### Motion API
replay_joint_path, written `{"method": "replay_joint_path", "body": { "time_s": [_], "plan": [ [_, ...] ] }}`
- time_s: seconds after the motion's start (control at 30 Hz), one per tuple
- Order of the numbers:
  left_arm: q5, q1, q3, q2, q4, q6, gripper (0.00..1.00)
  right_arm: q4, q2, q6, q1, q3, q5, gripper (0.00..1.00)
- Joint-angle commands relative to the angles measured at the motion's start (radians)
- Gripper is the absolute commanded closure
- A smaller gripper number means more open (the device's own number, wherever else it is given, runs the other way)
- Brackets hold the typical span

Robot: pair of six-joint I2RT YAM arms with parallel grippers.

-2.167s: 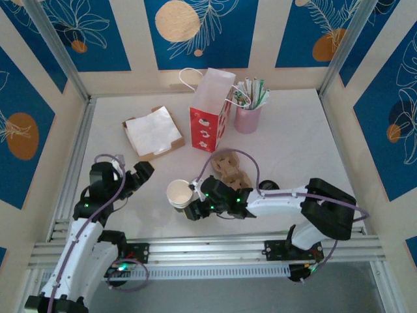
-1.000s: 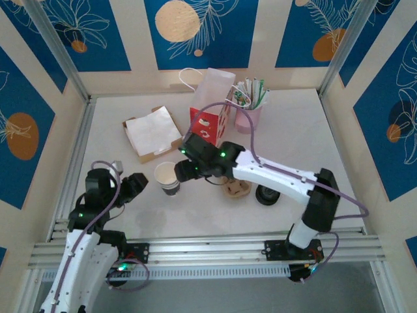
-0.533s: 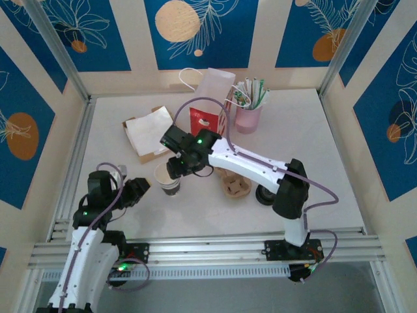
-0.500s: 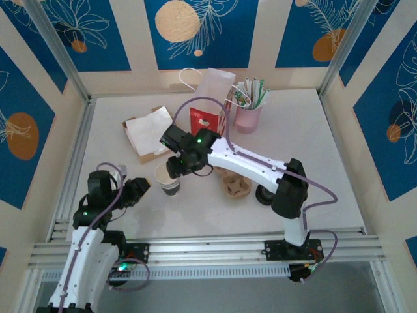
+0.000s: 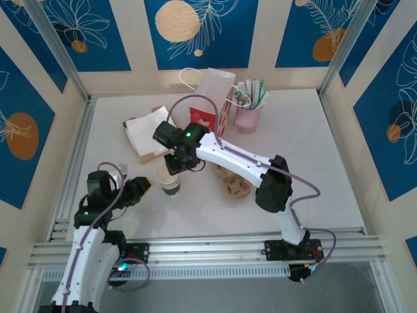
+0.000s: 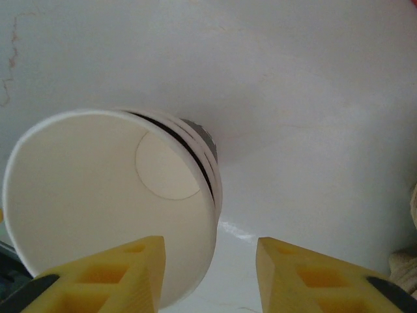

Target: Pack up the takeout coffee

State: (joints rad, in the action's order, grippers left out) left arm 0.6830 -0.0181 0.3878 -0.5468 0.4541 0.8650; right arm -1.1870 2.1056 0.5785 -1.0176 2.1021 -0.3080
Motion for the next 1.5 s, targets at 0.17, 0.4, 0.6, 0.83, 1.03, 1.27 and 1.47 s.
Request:
{"method": "replay_joint_path", "body": {
  "time_s": [0.17,0.4,0.6,0.83,1.03,1.27,1.47],
  "plan": [
    [0.043,-0.017,-0.018,-0.022,-0.054,-0.008,0.64,-0.061,0.052,-0.009,0.008,0.076,0.004,0.64],
    [0.056,-0.017,-0.029,-0.036,-0.077,-0.007,0.64,-0.071,0.061,-0.008,0.011,0.081,0.010,0.69],
    [0.064,-0.017,-0.039,-0.046,-0.099,-0.001,0.64,-0.072,0.065,-0.008,0.014,0.080,0.012,0.71],
    [0.069,-0.018,-0.043,-0.059,-0.111,-0.001,0.64,-0.069,0.072,-0.007,0.019,0.082,0.024,0.74],
    [0.070,-0.017,-0.049,-0.069,-0.122,-0.002,0.64,-0.070,0.086,-0.008,0.019,0.094,0.036,0.78],
    [0.075,-0.017,-0.056,-0.078,-0.138,0.000,0.64,-0.077,0.093,-0.008,0.019,0.109,0.041,0.85],
    [0.081,-0.017,-0.065,-0.095,-0.161,0.004,0.64,-0.090,0.099,-0.009,0.020,0.135,0.038,0.92]
  ]
}}
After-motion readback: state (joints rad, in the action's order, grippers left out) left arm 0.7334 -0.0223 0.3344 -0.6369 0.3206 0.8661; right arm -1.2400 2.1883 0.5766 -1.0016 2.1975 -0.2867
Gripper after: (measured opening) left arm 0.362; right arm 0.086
